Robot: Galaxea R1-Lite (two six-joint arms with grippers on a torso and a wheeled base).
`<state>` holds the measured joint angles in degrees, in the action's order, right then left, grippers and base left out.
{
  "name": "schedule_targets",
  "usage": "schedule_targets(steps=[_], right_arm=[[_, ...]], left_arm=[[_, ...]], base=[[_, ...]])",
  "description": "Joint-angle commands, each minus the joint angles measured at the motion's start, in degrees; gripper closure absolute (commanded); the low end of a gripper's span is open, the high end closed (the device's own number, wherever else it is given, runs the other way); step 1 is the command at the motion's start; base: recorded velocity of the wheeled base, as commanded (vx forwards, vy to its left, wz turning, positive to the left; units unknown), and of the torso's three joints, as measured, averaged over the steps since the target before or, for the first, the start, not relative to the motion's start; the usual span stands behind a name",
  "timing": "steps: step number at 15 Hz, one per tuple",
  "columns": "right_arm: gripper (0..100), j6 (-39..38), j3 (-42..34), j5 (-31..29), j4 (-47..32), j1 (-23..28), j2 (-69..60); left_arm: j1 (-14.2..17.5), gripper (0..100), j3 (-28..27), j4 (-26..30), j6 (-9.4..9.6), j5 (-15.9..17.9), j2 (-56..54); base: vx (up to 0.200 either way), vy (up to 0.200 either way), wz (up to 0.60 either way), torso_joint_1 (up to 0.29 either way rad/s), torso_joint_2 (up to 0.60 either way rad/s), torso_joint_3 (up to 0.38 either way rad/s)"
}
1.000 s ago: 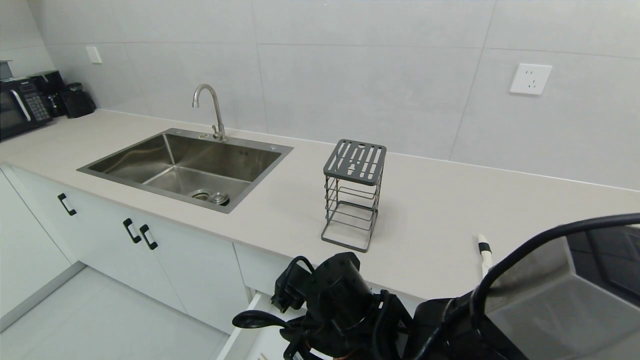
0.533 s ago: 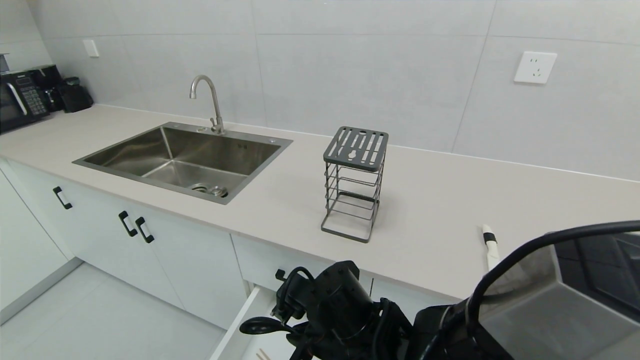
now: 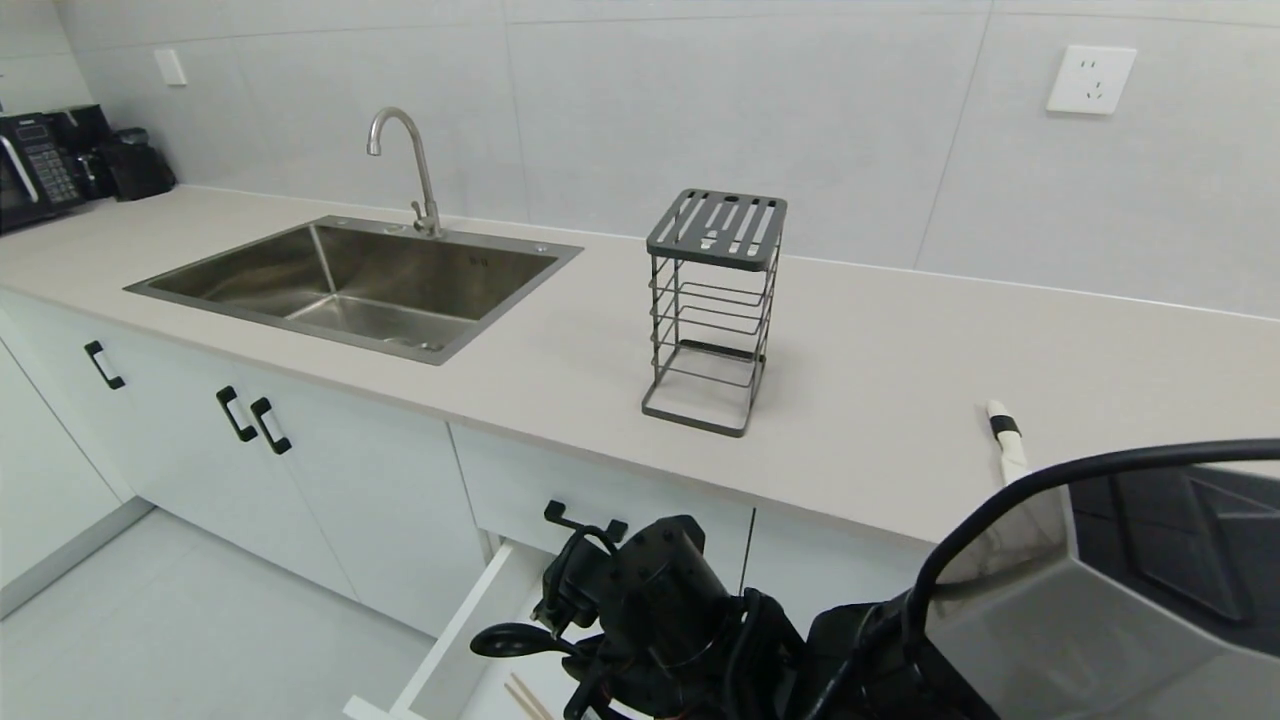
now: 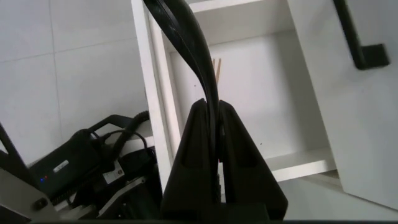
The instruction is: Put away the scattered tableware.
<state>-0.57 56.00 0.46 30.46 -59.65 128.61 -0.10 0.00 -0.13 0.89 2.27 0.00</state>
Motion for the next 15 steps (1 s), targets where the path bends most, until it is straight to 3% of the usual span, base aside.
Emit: schedule_targets(steps=[1, 15], right_arm=[[100, 0.13, 0.86, 0.15, 0.03, -0.03, 1.73], [100, 2.15, 9.04, -0.2, -0.05, 1.82, 8.23]], left_arm=[[0.01, 0, 0.0, -0.04, -0.01, 0.02, 0.0], [0.01, 0, 0.0, -0.04, -0.01, 0.02, 0.0]], base=[[0.0, 0.0, 0.0, -0.271, 0.52, 0.242], [0.0, 0.0, 0.0, -0.222, 0.42, 0.195]])
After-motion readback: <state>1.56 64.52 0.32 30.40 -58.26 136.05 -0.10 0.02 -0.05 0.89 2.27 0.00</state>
